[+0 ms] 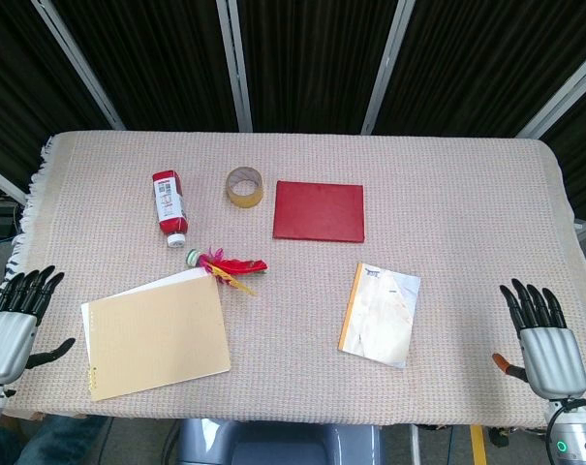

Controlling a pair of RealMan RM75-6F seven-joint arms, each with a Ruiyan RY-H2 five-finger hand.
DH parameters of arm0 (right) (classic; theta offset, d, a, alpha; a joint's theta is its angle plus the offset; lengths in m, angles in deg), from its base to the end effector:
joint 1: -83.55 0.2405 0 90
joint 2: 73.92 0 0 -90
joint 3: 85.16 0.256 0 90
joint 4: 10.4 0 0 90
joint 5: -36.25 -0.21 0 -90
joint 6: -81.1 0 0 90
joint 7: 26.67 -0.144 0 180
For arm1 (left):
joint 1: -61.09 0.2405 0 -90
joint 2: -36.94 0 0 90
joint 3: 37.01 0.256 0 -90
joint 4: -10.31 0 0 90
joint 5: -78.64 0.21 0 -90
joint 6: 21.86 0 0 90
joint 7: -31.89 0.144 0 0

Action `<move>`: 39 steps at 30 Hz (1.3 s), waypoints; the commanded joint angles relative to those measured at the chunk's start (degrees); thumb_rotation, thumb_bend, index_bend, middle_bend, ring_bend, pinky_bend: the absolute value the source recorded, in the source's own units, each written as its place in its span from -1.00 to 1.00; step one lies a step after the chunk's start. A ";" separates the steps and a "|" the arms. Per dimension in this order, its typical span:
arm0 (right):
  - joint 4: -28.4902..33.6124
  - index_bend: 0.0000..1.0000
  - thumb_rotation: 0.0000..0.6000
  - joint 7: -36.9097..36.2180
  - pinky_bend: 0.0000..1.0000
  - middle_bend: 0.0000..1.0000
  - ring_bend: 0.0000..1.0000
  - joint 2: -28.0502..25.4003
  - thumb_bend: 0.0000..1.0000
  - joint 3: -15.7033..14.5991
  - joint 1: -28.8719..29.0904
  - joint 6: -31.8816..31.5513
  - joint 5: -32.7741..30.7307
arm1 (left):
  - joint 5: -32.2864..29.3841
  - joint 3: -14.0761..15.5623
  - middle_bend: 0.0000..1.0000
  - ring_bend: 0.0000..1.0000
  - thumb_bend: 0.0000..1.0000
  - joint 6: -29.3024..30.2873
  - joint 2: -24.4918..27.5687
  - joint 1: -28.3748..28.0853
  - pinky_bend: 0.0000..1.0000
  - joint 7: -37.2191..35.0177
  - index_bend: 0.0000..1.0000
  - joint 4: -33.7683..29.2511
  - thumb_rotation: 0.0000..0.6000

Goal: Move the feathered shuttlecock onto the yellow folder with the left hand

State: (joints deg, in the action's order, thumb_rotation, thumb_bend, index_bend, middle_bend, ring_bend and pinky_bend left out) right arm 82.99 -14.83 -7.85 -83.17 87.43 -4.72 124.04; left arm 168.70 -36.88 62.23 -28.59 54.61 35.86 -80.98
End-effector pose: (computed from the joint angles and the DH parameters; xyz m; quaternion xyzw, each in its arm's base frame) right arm -0.3035 -0.1720 0.1445 0.6299 -0.3388 0.3434 0.6087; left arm -0.3033 0.1781 0.1395 -0.6459 -0.3624 -0.3703 0.5607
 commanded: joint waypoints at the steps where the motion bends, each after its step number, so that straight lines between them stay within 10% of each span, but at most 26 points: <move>1: 0.03 -1.00 1.00 -0.15 -1.00 -1.00 -1.00 -0.02 -0.95 0.19 0.07 0.53 -0.49 | -0.89 -0.16 -1.00 -1.00 -0.65 -0.69 -0.06 -0.07 -1.00 0.56 -1.00 -0.27 0.91; 15: 0.15 -1.00 1.00 -1.50 -1.00 -1.00 -1.00 -0.48 -0.95 -0.09 0.62 2.02 -0.29 | 2.50 -3.92 -1.00 -1.00 -0.58 -1.66 -12.11 -6.52 -1.00 -9.62 -0.56 13.88 0.90; 25: -0.42 -1.00 1.00 -2.19 -1.00 -1.00 -1.00 -0.18 -0.95 1.12 1.95 4.55 -2.89 | 4.24 -5.38 -1.00 -1.00 -0.52 -13.21 -20.48 -17.94 -1.00 -9.31 -0.35 18.04 0.92; 39: -0.58 -1.00 1.00 -3.88 -1.00 -1.00 -1.00 -0.91 -0.95 1.58 2.39 5.38 -4.14 | 1.89 -7.06 -1.00 -1.00 -0.49 -20.50 -30.22 -26.74 -1.00 -7.01 -0.35 24.39 0.90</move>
State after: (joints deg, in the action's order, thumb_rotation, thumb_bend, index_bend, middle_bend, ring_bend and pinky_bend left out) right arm 82.39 -18.70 -8.74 -81.59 89.82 0.68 119.90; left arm 170.91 -43.92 42.20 -58.37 28.32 28.74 -56.99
